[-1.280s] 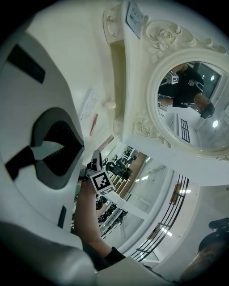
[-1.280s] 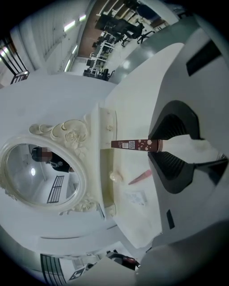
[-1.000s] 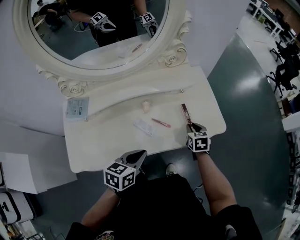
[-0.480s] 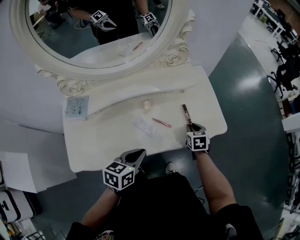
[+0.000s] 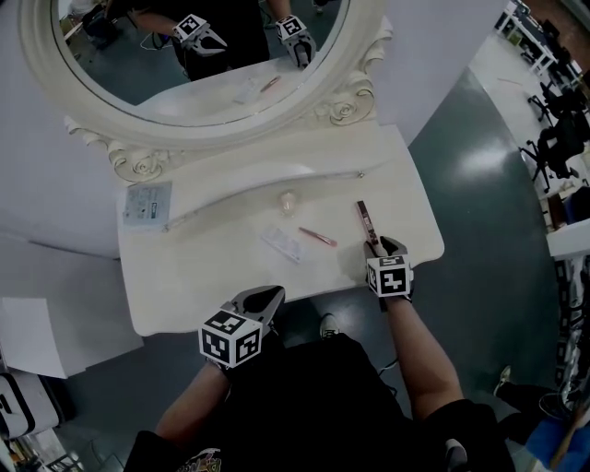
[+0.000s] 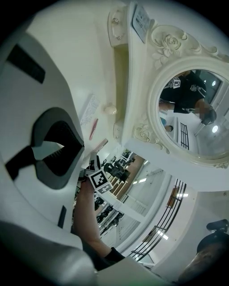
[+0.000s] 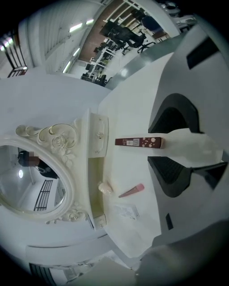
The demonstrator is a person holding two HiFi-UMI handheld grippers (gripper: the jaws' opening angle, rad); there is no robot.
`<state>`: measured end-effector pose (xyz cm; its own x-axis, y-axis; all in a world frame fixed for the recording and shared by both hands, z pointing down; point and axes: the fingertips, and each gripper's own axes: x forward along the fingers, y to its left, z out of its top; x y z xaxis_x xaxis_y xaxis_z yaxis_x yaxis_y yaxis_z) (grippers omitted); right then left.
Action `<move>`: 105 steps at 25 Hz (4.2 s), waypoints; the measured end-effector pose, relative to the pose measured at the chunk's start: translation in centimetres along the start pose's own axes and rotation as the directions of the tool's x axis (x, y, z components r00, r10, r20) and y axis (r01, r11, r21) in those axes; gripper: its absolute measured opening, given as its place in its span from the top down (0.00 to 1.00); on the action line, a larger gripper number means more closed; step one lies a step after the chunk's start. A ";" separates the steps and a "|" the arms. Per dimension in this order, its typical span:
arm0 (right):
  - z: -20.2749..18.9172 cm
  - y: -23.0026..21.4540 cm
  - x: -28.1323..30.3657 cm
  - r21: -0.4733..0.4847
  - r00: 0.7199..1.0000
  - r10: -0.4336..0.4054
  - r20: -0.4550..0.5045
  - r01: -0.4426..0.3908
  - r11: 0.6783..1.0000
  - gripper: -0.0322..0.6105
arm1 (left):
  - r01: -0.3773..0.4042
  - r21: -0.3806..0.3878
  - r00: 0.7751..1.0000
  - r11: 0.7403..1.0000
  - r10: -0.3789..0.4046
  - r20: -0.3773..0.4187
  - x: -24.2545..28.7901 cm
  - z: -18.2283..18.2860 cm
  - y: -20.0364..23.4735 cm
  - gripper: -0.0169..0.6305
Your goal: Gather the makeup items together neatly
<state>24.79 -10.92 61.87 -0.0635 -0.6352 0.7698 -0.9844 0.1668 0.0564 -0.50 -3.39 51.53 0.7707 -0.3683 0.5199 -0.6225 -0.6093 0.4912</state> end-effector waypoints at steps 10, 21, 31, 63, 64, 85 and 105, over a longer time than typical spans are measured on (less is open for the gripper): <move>3.8 10.4 0.4 -0.337 0.949 0.317 -0.009 -0.301 0.892 0.73 | 0.022 -0.018 0.999 1.000 -0.022 0.024 -1.2 -0.1 1.1 0.96; 2.8 12.8 4.1 -0.392 0.918 0.358 -0.169 -0.396 0.831 0.76 | -0.031 -0.086 0.999 0.996 0.033 0.026 -3.7 -1.7 4.4 0.96; 3.1 10.8 3.7 -0.151 0.977 0.210 -0.026 -0.211 0.966 0.83 | 0.010 -0.043 1.000 0.999 -0.011 -0.012 -3.4 -1.8 4.4 0.96; 2.7 8.0 3.1 0.089 0.998 0.039 -0.044 -0.035 0.995 0.77 | 0.111 0.034 0.990 0.993 -0.108 -0.091 -4.3 -1.1 6.3 0.96; 3.0 8.5 2.9 0.079 0.998 0.052 -0.026 -0.050 0.996 0.74 | 0.115 0.036 0.989 0.993 -0.111 -0.093 -4.3 -1.1 6.4 0.96; 3.8 22.1 3.9 -0.267 0.938 0.336 -0.090 -0.347 0.899 0.51 | 0.146 0.056 0.984 0.988 -0.138 -0.115 -7.0 -1.3 10.3 0.96; 3.7 18.4 1.2 0.005 0.991 0.114 0.072 -0.115 0.993 0.58 | 0.193 0.074 0.974 0.978 -0.182 -0.138 -6.9 -2.1 9.2 0.96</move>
<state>5.95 -11.43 61.48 -0.1875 -0.6648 0.7231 -0.9714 0.2347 -0.0361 -11.84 -4.96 53.85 0.8447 -0.1506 0.5135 -0.4500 -0.7193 0.5292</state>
